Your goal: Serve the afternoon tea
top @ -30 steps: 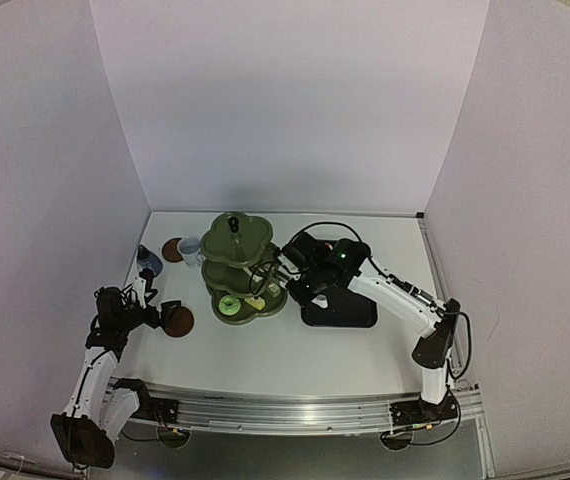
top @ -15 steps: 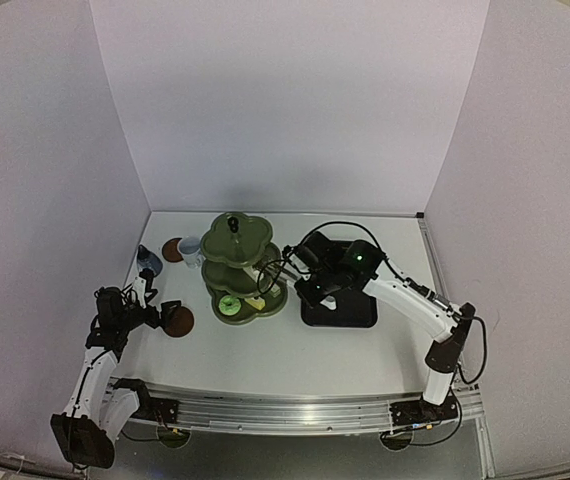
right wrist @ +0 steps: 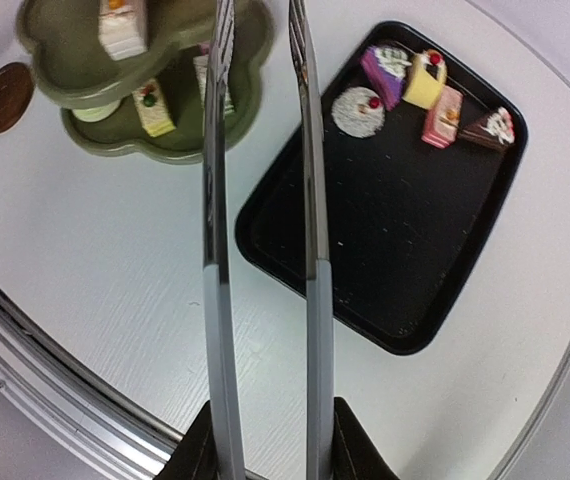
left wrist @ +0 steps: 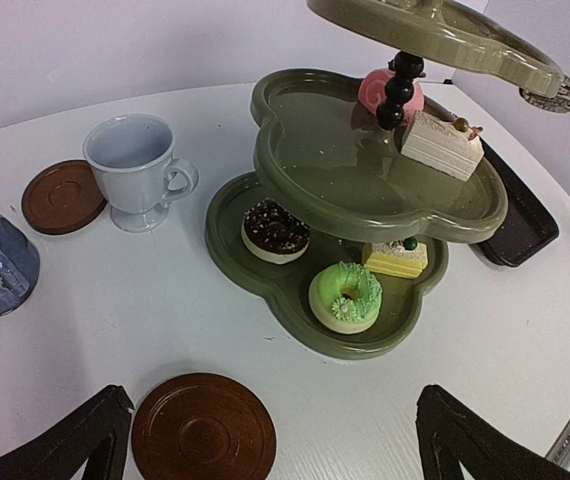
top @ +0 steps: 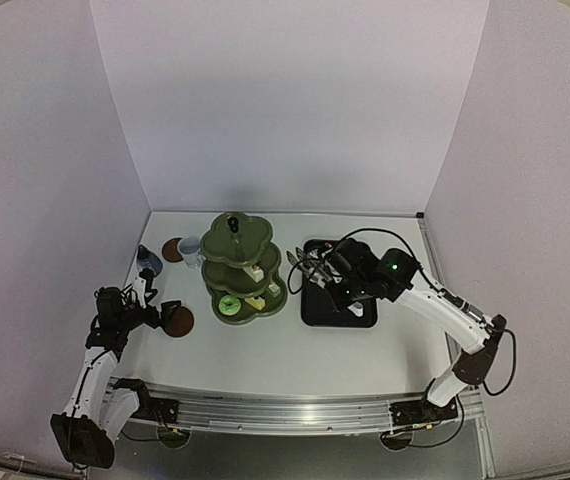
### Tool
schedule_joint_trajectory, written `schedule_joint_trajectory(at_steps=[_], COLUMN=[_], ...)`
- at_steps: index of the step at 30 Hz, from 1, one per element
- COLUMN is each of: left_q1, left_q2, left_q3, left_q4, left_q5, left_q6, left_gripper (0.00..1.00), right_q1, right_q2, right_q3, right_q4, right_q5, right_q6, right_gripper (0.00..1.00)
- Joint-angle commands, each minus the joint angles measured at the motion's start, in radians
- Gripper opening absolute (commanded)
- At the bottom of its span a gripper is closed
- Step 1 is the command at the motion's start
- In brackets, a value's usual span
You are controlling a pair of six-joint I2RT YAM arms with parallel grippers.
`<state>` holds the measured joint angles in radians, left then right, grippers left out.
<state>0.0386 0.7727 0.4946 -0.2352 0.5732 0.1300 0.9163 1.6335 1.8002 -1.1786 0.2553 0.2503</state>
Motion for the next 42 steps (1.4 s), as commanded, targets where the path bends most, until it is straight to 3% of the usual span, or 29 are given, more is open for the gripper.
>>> schedule_joint_trajectory(at_steps=[1,14,42], left_q1=[0.003,0.008,0.012], left_q2=[0.005,0.024,0.014], left_q3=[0.005,0.013,0.004], left_q4=[0.037,0.027,0.025], left_q5=[0.004,-0.021,-0.026], left_q6=[-0.01,-0.015,0.003], left_gripper=[1.0,1.0,1.0], right_q1=[-0.07,-0.272,-0.366], right_q2=[-0.081,0.062,0.212], right_q3=[-0.071,-0.238,-0.249], right_q4=[0.011,0.12,0.252], right_q5=[0.059,0.058,-0.04], right_q6=[0.09,0.103,0.075], right_gripper=[0.29,0.29,0.32])
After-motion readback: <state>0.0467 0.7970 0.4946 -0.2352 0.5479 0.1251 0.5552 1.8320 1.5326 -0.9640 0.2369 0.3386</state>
